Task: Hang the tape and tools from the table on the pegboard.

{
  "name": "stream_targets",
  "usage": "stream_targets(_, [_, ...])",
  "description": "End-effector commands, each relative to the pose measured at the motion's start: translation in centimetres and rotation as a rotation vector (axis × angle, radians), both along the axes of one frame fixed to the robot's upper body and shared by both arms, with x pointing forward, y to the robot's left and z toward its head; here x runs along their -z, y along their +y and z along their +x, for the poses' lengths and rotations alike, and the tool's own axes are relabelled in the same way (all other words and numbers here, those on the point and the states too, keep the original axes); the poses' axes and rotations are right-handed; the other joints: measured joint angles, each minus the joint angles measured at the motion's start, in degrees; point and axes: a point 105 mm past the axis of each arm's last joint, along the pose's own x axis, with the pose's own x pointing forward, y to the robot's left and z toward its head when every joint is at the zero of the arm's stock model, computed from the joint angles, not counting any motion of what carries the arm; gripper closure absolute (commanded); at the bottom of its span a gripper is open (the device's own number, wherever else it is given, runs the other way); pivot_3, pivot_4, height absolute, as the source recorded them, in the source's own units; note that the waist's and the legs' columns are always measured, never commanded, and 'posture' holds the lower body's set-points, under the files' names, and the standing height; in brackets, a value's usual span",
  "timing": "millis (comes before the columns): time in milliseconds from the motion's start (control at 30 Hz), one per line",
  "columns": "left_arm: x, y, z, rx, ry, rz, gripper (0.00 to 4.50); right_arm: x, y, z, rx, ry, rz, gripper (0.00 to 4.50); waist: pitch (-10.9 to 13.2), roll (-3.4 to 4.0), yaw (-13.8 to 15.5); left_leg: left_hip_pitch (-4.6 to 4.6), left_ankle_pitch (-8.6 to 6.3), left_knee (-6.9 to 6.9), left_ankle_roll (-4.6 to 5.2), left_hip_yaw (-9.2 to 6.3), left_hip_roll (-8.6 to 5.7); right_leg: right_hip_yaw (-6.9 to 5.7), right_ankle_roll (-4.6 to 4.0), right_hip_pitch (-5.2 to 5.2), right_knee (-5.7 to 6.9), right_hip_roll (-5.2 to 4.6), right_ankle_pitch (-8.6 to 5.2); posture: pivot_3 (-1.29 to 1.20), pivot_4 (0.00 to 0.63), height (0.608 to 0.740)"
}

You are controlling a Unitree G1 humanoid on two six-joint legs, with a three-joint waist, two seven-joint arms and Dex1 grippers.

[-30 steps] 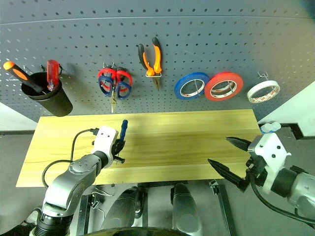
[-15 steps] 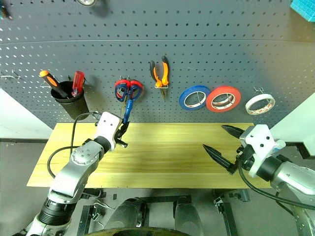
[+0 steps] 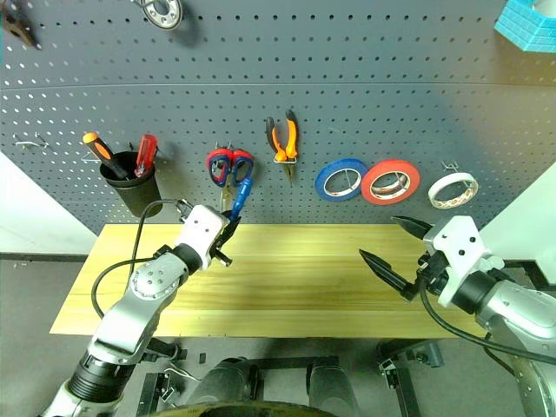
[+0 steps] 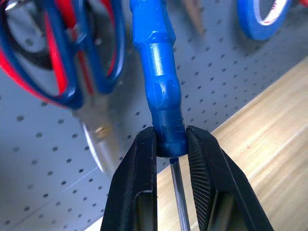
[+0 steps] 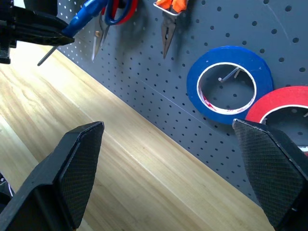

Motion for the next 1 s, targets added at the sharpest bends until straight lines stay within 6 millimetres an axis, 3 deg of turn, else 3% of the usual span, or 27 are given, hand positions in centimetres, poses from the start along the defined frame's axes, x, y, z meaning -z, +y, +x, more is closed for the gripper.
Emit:
stream_targets(33, [-0.9, 0.0, -0.8, 0.035, -0.109, 0.026, 3.95, -0.7, 0.2, 0.1, -0.015, -0.042, -0.004, 0.00, -0.04, 0.02, 0.00, 0.00, 0.00, 0.00, 0.00, 0.00, 0.00, 0.00, 0.00, 0.00, 0.01, 0.00, 0.00, 0.00, 0.040, 0.724])
stream_targets(167, [-1.9, 0.5, -2.5, 0.031, -0.294, 0.036, 3.95, -0.7, 0.1, 0.2, -0.016, -0.042, -0.008, 0.00, -0.17, 0.14, 0.07, 0.07, -0.02, -0.01, 0.03, 0.03, 0.02, 0.06, 0.00, 0.04, 0.00, 0.00, 0.00, 0.01, 0.040, 0.724])
stream_targets(367, [-6.0, 2.6, -2.8, -0.100, -0.575, 0.012, 3.95, -0.7, -0.1, 0.5, -0.018, -0.039, -0.016, 0.00, -0.20, 0.14, 1.36, 0.38, -0.01, 0.02, 0.04, 0.06, 0.02, 0.06, 0.00, 0.35, 0.00, 0.01, 0.00, 0.01, 0.045, 0.724])
stream_targets(500, [-7.8, 5.0, -2.3, -0.217, -0.692, 0.023, 3.95, -0.5, -0.2, 0.7, -0.021, -0.032, -0.022, 0.00, -0.20, 0.13, 1.55, 0.75, -0.03, -0.01, 0.08, 0.09, 0.02, 0.05, 0.02, 0.74, -0.06, 0.03, -0.02, 0.02, 0.048, 0.724])
stream_targets(567, [-8.5, 5.0, -2.2, -0.209, -0.726, 0.022, 3.95, -0.6, -0.1, 0.8, -0.030, -0.033, -0.019, 0.00, -0.20, 0.14, 1.55, 0.83, -0.03, 0.00, 0.08, 0.09, 0.01, 0.05, 0.02, 0.82, -0.07, 0.03, -0.02, 0.02, 0.051, 0.724])
stream_targets(733, [-10.2, 5.2, -2.0, -0.202, -0.805, 0.030, 3.95, -1.9, 0.8, 0.4, -0.097, -0.076, 0.038, 0.00, -0.20, 0.13, 1.55, 0.84, -0.03, 0.00, 0.08, 0.09, 0.01, 0.03, 0.02, 0.84, -0.07, 0.03, -0.02, 0.02, 0.053, 0.724])
stream_targets(867, [-12.4, 6.2, -1.7, -0.243, -0.886, 0.051, 3.95, -6.3, 2.2, -0.4, -0.194, -0.222, 0.193, 0.00, -0.19, 0.14, 1.43, 0.83, -0.04, 0.00, 0.08, 0.08, 0.02, 0.03, 0.02, 0.82, -0.04, 0.06, -0.02, 0.03, 0.056, 0.724])
stream_targets(1000, [-14.2, 6.6, -1.4, -0.257, -0.949, 0.071, 3.95, -8.1, 2.5, -1.0, -0.243, -0.276, 0.248, 0.00, -0.18, 0.07, 1.54, 0.87, -0.04, 0.00, 0.09, 0.08, 0.02, -0.02, 0.02, 0.90, -0.08, 0.07, -0.02, 0.03, 0.059, 0.724])
